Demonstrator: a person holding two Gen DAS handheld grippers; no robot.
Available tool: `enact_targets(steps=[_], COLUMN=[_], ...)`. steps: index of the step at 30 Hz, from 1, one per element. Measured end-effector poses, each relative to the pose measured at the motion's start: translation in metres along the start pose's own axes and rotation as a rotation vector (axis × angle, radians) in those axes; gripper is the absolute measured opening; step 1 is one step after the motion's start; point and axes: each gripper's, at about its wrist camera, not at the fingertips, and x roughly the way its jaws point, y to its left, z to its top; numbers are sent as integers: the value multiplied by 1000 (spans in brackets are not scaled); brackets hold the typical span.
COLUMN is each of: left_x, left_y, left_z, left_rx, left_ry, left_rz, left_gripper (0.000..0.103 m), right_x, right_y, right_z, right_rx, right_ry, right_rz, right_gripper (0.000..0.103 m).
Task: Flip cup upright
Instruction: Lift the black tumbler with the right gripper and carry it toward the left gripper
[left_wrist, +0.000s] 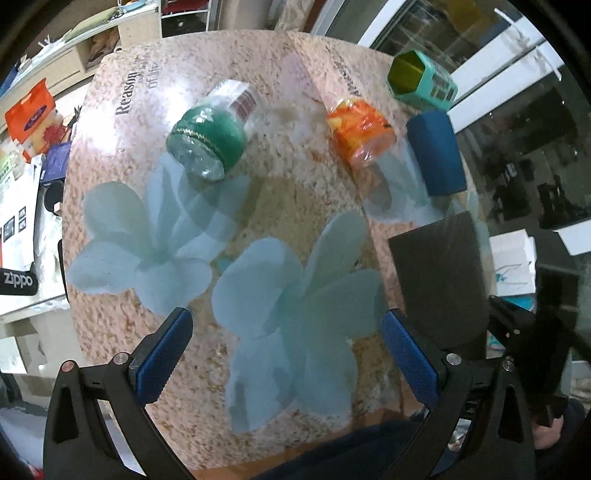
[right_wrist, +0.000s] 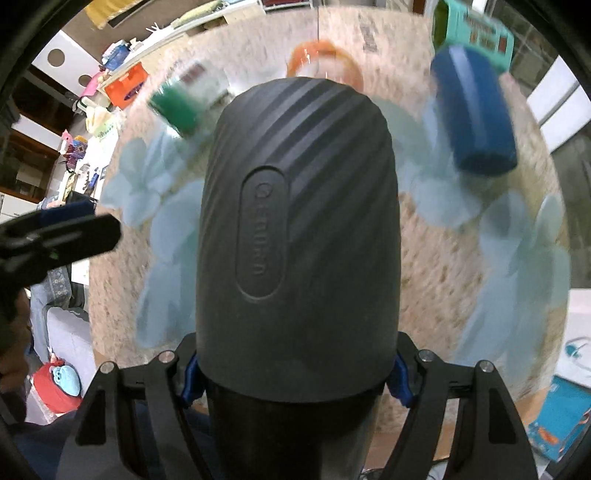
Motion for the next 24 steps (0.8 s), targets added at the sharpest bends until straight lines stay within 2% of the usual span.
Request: enact_targets(steps=[9,16,21,24], left_x=[17,23,25,27], left_y=[5,2,1,2], left_z=[-3,-2,-3,-6], left_rx=[22,28,30,21], left_ry=[33,50,60,76], left_rz=[19,20,32,26], left_gripper=[103,103,103,103], right_x=[33,36,38,37], right_y=[8,25,32,31], right_z=[2,18,20,27], right_rx=[9,-5,14,22], right_ry=[39,31,30,34], right_rz=[-22,-67,-24,-14], right_gripper=[74,75,77,88])
